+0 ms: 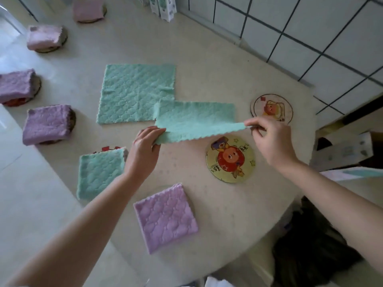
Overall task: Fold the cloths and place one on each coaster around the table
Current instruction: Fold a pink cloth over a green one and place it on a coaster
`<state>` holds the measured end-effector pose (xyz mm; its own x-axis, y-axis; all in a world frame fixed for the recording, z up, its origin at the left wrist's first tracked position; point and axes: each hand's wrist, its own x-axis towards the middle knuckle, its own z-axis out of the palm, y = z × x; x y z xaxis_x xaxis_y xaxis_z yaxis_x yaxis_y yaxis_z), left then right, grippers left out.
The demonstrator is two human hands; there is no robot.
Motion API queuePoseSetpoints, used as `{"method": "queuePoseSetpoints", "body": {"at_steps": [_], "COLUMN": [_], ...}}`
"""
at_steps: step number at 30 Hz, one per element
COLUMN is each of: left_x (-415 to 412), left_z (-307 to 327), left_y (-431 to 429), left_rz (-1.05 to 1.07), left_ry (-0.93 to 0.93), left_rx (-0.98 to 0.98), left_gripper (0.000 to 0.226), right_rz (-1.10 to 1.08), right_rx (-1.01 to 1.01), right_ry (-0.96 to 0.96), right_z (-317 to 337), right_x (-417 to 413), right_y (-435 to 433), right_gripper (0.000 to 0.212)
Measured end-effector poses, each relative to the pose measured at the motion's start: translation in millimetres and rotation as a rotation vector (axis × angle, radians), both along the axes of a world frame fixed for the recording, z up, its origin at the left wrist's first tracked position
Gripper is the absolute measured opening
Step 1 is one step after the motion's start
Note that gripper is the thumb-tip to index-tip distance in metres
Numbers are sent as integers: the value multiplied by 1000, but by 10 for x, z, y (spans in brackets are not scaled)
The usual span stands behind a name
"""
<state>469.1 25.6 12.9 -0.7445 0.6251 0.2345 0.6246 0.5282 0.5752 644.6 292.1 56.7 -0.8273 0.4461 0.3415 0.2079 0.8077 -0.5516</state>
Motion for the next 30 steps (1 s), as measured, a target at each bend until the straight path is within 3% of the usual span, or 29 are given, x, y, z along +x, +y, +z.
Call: {"method": "queuePoseSetpoints", "body": {"at_steps": [8,14,22,26,30], "left_x": [906,1102,757,519,273], "left_z": [-274,-232,-126,-170,-261], "left_y": [-431,-500,-326,-167,-32], "left_rz": [-52,-17,200,362,477], "left_ry": [-127,-218,-475,-733,-946], "left_rx": [-134,-118,-117,-16,120], "left_gripper": [39,34,7,12,14], "right_rz": [14,40,-95,-192,-241], "right_rx": [-141,-173,-336,-535,-637], "right_ry": [-116,-235,-241,-243,-278], "right_z": [-480,-557,-449,-507,-610], "right_x": [842,1178,714,319,-59], "right_y": [-232,-303,-115,81,266], "right_gripper": [29,32,19,8,10]}}
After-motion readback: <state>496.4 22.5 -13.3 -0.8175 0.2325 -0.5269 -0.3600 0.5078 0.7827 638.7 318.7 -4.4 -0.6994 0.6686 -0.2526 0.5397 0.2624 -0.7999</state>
